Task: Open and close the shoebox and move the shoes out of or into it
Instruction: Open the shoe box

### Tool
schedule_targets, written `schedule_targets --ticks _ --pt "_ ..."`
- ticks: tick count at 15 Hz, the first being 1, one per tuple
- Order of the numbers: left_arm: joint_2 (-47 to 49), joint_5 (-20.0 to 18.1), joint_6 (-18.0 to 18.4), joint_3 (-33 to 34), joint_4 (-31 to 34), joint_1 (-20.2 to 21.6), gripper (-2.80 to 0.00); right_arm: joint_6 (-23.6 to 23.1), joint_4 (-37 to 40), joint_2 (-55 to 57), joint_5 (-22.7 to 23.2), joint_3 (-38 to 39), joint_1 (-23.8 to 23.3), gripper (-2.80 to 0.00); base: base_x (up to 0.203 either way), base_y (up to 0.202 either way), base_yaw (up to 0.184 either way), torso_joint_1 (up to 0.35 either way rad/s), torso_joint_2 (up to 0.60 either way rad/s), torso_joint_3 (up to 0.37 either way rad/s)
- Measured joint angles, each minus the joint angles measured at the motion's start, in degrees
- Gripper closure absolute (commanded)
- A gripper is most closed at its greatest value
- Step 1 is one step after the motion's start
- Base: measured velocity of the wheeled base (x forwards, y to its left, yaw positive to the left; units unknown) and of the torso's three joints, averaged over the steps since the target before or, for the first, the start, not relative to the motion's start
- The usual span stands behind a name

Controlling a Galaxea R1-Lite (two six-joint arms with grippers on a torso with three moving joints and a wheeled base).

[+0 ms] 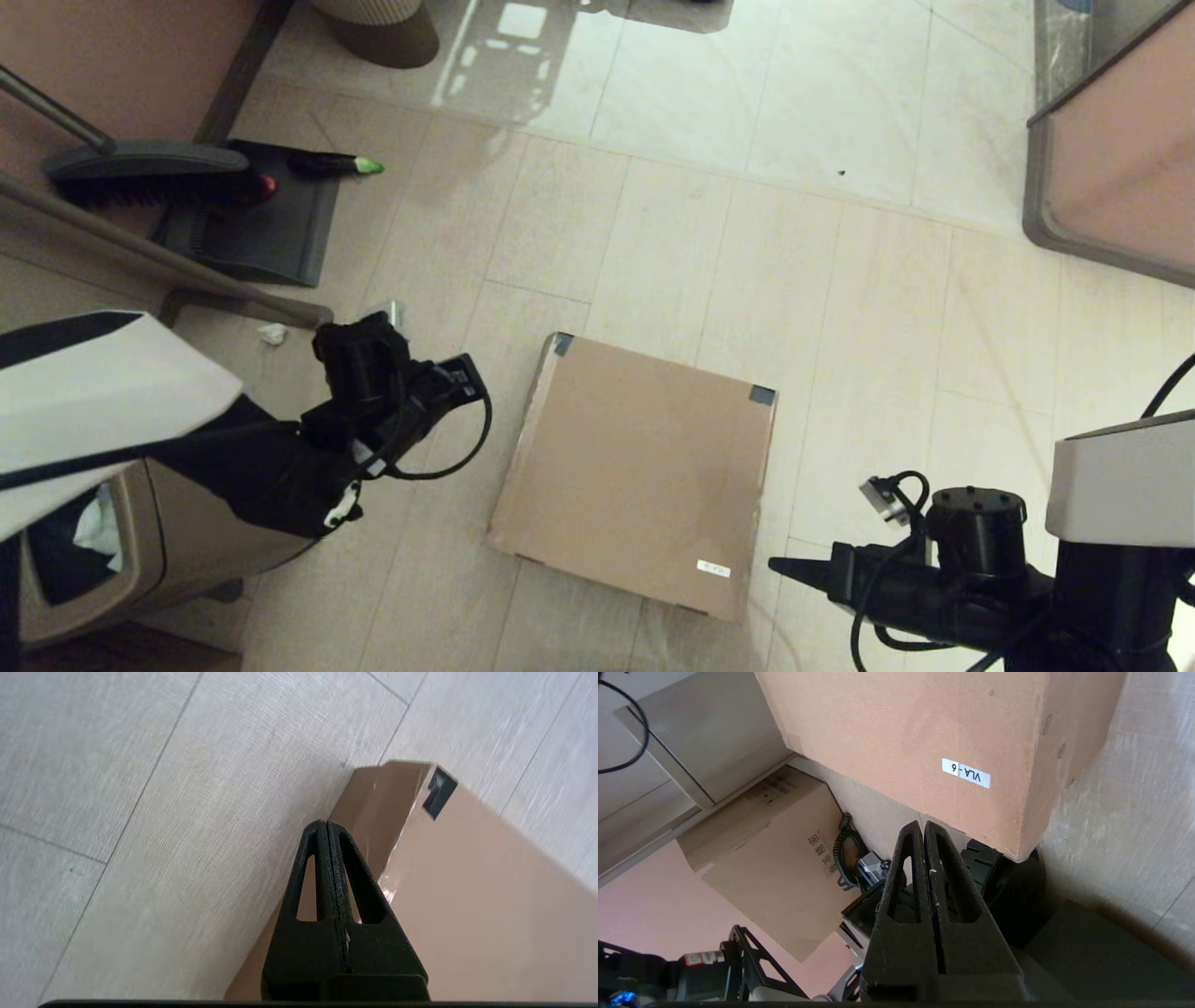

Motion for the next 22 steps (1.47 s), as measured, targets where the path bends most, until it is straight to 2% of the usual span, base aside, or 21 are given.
schedule_targets --ticks 2,3,6,8,10,15,16,18,21,22 --pt "-0.4 0.6 -0.5 0.2 0.4 0.4 0.0 -2.4 0.2 0.7 -1.5 -0.5 0.1 0.0 0.0 0.0 0.0 0.0 0.0 0.0" --pt "-0.3 0.7 -0.5 0.2 0.5 0.7 0.0 -5.4 0.2 1.9 -4.0 -1.0 0.0 0.0 0.0 0.0 0.0 0.0 0.0 0.0" --pt "2.0 0.9 -0.6 -0.5 0.1 1.0 0.0 -20.2 -2.1 8.9 -18.3 -5.3 0.0 0.0 0.0 0.0 0.0 0.0 0.0 0.0" --pt "4.5 0.9 -0.6 -2.4 0.1 1.0 0.0 -25.9 -0.7 11.8 -25.4 -9.5 0.3 0.0 0.0 0.0 0.0 0.0 0.0 0.0" --pt "7.0 0.7 -0.6 -4.9 0.0 1.0 0.0 -26.8 3.2 13.0 -28.9 -13.1 0.9 0.0 0.0 0.0 0.0 0.0 0.0 0.0" --pt "11.5 0.7 -1.0 -6.7 0.6 0.0 0.0 -27.3 9.2 13.5 -29.4 -18.6 2.6 0.0 0.0 0.0 0.0 0.0 0.0 0.0" --pt "12.0 0.9 -2.0 -6.4 1.2 -0.7 0.0 -27.3 9.3 13.5 -29.4 -19.1 2.6 0.0 0.0 0.0 0.0 0.0 0.0 0.0" --pt "12.2 2.1 -6.3 -6.1 4.6 -2.9 0.0 -27.2 9.3 13.5 -29.4 -19.3 2.3 0.0 0.0 0.0 0.0 0.0 0.0 0.0" --pt "12.3 4.5 -15.0 -7.7 10.3 -6.1 0.0 -27.1 9.4 13.6 -29.4 -19.4 2.2 0.0 0.0 0.0 0.0 0.0 0.0 0.0" --pt "12.5 4.5 -15.9 -8.0 10.6 -6.5 0.0 -27.0 9.3 13.6 -29.4 -19.3 2.1 0.0 0.0 0.0 0.0 0.0 0.0 0.0"
